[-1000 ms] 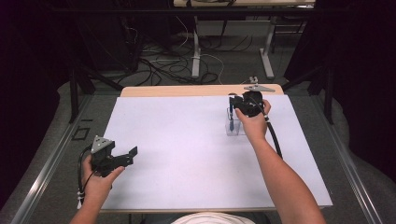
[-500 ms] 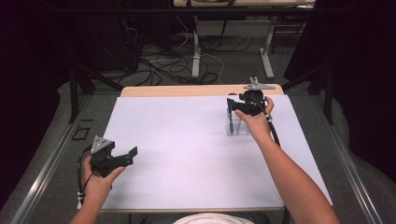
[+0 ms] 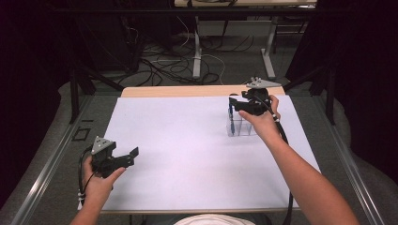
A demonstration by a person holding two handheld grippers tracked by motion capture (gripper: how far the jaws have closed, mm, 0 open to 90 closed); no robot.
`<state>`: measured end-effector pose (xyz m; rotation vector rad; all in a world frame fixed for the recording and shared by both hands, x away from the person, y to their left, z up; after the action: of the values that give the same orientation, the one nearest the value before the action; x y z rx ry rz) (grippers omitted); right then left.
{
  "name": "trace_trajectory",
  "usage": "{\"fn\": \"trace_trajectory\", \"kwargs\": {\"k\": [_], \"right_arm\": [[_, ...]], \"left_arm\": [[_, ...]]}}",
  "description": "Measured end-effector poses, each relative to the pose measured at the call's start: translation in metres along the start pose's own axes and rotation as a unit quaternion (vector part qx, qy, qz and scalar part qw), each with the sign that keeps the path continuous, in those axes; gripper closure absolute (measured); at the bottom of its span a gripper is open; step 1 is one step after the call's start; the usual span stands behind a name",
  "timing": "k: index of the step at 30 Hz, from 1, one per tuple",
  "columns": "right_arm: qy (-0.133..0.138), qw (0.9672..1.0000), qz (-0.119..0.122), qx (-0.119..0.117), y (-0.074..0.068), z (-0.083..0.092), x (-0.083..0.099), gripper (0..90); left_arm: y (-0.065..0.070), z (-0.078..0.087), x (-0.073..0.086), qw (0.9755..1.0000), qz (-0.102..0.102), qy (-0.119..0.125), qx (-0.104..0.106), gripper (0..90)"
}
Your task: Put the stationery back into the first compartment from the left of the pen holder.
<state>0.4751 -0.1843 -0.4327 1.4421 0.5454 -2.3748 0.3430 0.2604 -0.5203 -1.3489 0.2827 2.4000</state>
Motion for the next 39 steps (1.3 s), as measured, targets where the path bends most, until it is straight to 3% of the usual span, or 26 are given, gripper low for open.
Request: {"fn": "trace_trajectory", "kwargs": {"k": [3, 9, 11, 14, 21, 27, 33, 39], "right_arm": [[-0.004, 1.0000, -0.001, -0.009, -0.003, 0.009, -0.001, 34.9], [-0.032, 0.9994, 0.002, -0.009, -0.010, 0.025, 0.001, 14.5], [-0.031, 0.9994, 0.011, -0.008, -0.013, 0.031, 0.003, 12.4], [-0.021, 0.9997, 0.014, -0.001, -0.017, 0.040, 0.006, 0.7], [-0.004, 0.9996, 0.026, -0.001, -0.018, 0.064, 0.012, 0.0], [0.013, 0.9997, 0.021, -0.002, -0.017, 0.082, 0.022, 0.0], [0.024, 0.9996, 0.011, -0.001, -0.012, 0.095, 0.043, 0.0], [0.020, 0.9998, 0.001, 0.000, -0.004, 0.106, 0.071, 0.0]], "left_arm": [[0.000, 0.000, 0.000, 1.0000, 0.000, 0.000, 0.000, 6.5], [0.000, 0.000, 0.000, 1.0000, 0.000, 0.001, -0.001, 6.5], [0.000, 0.000, 0.000, 1.0000, 0.001, 0.001, -0.001, 6.5], [0.000, 0.000, 0.000, 1.0000, 0.002, 0.002, 0.000, 6.5], [0.001, 0.000, 0.000, 1.0000, 0.004, 0.002, -0.001, 6.5], [0.001, 0.001, 0.000, 1.0000, 0.005, 0.003, -0.002, 6.5], [0.000, 0.001, 0.000, 1.0000, 0.008, 0.002, -0.003, 6.5], [0.000, 0.001, 0.000, 1.0000, 0.008, 0.001, -0.004, 6.5]]}}
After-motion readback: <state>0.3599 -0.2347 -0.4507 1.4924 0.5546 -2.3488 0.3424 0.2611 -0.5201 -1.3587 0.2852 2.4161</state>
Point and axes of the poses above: each handheld gripper's, and its own axes: z roughly backward along the jaws, x roughly out of its underside, y roughly to its right, the point moved 3 cm from there along -z, roughly forward along the jaws, and after that the axes turned 8 degrees about -z, right-handed, at the moved point
